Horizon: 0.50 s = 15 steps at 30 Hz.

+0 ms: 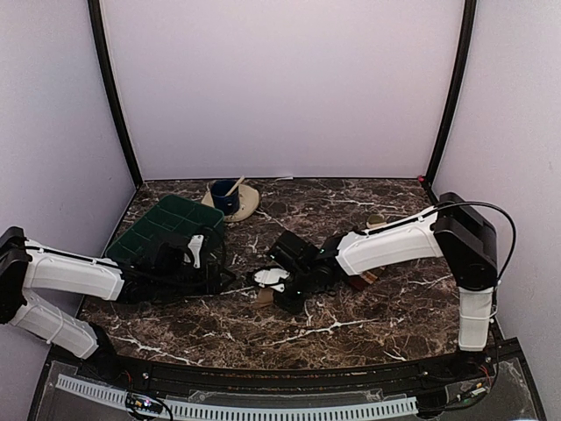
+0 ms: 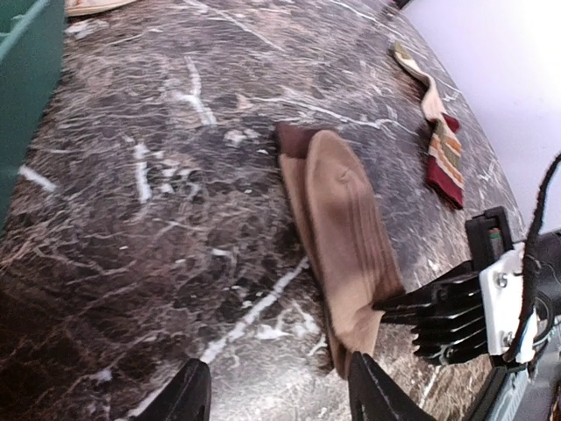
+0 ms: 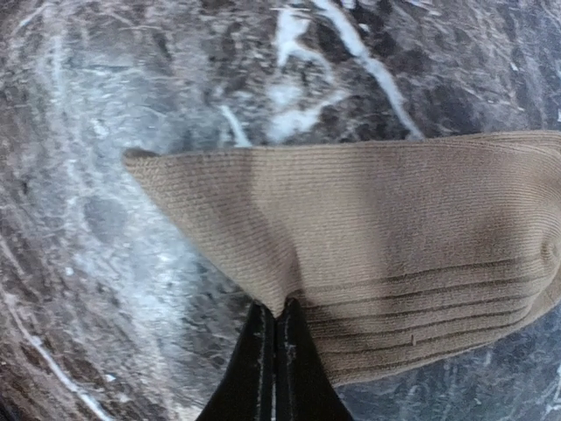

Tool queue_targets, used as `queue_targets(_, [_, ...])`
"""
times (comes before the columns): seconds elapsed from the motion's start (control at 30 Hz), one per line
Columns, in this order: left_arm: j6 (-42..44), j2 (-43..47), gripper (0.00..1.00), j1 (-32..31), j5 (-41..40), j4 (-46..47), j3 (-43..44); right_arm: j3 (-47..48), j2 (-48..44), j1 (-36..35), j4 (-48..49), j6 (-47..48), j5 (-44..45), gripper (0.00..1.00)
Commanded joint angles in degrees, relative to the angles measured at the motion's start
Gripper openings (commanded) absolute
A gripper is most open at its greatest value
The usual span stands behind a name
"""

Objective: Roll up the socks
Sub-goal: Roll the sock at the center of the board.

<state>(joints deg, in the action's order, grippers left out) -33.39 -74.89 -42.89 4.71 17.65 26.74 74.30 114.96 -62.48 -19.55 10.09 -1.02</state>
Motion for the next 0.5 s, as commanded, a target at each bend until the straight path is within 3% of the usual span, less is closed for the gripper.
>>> queue_targets(0.0, [3.5,-0.2,0.56,0.4,7.5,4.1,-1.2,-2.1,-0.6,-0.1,-4.0,-4.4,-13.4,0.00])
queue_targets(0.47, [4.0,1.5,0.55,0.2,24.9,12.0,-7.1,-5.5,-3.1,3.0,-0.3,-10.1,-29.6,0.00])
